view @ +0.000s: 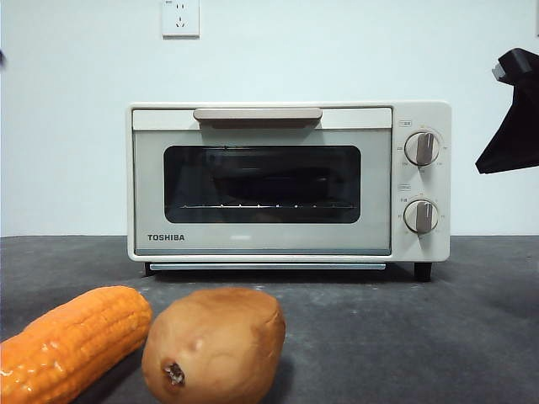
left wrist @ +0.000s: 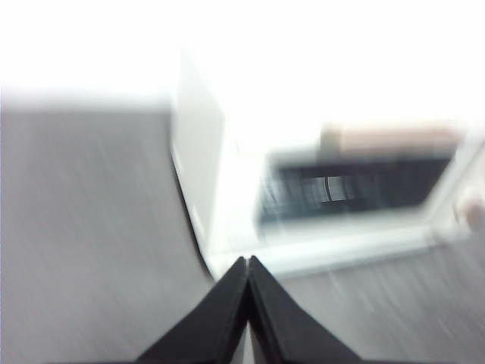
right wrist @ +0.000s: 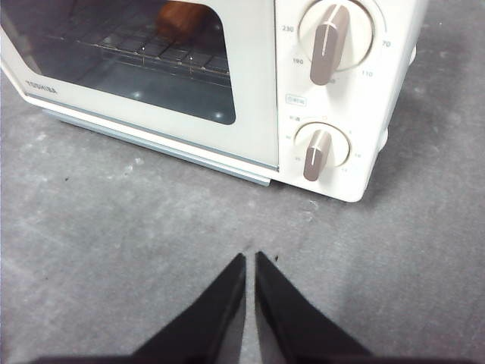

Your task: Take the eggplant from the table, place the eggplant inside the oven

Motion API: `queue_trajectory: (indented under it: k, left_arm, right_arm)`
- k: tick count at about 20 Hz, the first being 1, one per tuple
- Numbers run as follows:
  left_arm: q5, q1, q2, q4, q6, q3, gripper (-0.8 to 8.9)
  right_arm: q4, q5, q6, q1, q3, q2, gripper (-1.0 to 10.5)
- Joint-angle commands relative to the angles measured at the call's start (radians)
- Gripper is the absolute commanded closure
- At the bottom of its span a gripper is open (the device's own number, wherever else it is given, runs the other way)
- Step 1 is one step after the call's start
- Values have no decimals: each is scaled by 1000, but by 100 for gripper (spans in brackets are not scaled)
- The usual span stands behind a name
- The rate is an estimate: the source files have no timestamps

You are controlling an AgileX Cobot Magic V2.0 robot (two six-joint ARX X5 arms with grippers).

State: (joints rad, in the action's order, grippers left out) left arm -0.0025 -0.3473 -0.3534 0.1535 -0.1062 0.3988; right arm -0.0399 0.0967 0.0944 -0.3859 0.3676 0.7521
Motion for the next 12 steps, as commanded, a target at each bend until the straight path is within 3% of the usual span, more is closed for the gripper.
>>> queue_trajectory:
  k: [1, 6, 12]
  left_arm:
    - [-3, 64, 114, -37, 106, -73, 810]
    - [-3, 236, 310, -64, 110, -263, 810]
    - [-3, 283, 351, -72, 110, -378, 810]
  right_arm:
    - [11, -3, 10, -4, 8, 4, 943]
    - [11, -3, 10, -4, 8, 4, 943]
    - [11, -3, 10, -4, 8, 4, 943]
